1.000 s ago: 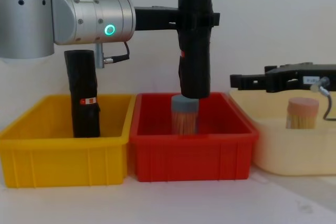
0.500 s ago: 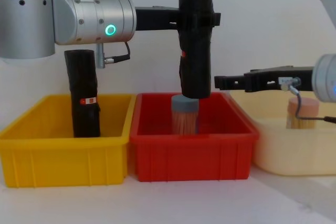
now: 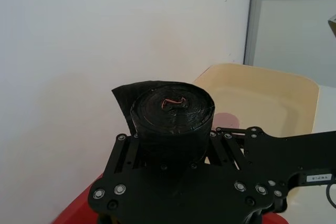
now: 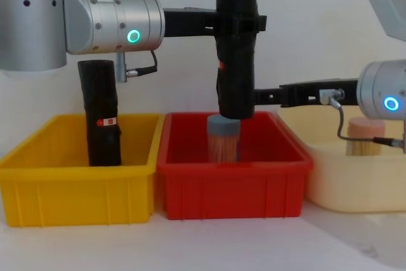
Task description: Pick up the garbage bag with the one hand and transfer it to the other hand.
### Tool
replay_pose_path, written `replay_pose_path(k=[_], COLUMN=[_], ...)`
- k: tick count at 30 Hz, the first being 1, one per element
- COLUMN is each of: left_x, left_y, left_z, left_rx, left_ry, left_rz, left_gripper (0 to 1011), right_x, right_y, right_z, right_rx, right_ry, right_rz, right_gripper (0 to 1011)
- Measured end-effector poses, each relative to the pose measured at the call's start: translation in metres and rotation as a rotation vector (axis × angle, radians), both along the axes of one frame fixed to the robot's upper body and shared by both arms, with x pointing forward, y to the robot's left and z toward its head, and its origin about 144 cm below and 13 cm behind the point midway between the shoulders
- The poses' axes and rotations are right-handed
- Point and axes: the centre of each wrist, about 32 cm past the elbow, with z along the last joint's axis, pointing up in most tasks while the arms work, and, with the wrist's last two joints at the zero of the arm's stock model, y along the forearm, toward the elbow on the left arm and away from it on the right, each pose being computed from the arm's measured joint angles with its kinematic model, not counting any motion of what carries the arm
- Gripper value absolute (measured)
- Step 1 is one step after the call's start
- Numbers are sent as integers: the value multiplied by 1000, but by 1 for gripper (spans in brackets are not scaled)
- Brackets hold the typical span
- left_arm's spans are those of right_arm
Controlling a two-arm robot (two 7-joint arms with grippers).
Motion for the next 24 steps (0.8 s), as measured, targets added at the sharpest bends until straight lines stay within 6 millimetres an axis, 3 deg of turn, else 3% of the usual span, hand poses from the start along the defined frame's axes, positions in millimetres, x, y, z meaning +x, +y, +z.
replay_pose_path(k=[24], left_x=[0], left_y=[0], left_z=[0], left_rx=[0], left_ry=[0], left_rz=[0], left_gripper=[486], right_x=[-19], right_y=[0], right_z=[11], right_rx=[-14], right_ry=[-15], right_rz=[91], right_gripper=[999])
